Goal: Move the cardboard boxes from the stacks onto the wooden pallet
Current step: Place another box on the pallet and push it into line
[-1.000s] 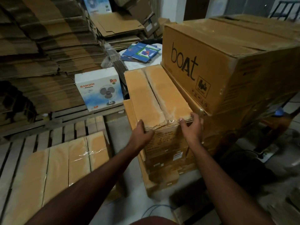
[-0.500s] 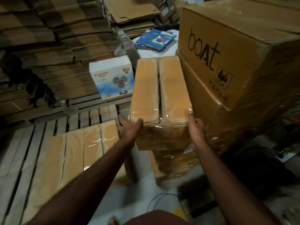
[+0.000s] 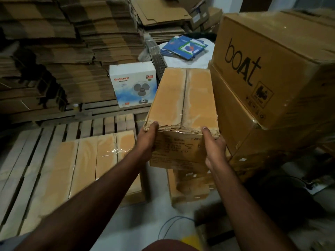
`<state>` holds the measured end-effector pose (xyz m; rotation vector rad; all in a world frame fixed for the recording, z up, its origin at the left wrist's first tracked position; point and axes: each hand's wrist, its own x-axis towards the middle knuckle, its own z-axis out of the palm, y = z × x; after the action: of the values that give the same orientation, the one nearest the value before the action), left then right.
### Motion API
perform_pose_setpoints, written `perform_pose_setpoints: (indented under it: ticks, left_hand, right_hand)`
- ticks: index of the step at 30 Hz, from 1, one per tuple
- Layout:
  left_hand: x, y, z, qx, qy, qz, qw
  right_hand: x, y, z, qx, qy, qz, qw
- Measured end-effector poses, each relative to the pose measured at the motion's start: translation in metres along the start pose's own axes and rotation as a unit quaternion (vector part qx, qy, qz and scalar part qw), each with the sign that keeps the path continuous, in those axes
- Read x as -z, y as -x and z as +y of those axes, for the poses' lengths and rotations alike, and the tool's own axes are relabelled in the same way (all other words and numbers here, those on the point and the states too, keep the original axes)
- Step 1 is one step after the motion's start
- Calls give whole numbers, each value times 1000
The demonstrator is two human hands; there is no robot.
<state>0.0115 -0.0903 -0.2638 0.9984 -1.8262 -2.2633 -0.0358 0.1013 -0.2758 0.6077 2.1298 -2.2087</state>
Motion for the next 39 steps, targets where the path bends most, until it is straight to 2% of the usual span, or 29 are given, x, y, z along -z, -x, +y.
perform_pose_setpoints:
  ticks: [7,15,23,34,39]
  left_hand:
    - [91,25,18,-7,35,20,999]
    - [277,55,26,-26,70,95,993]
    - [455,84,20,-13,111,200,973]
    - [624,67,3,4,136,292,947]
    - [721,13,-1,41,107,311,943]
  right_hand:
    - [-53,80,-20,32,22,-30,999]
    - [-183,212,19,63,64,-80,993]
    - [-304,326,69,42,132,-189,972]
    - [-465,386,147,1,186,-287,940]
    - [-562,406,208,-48,194,-301,932]
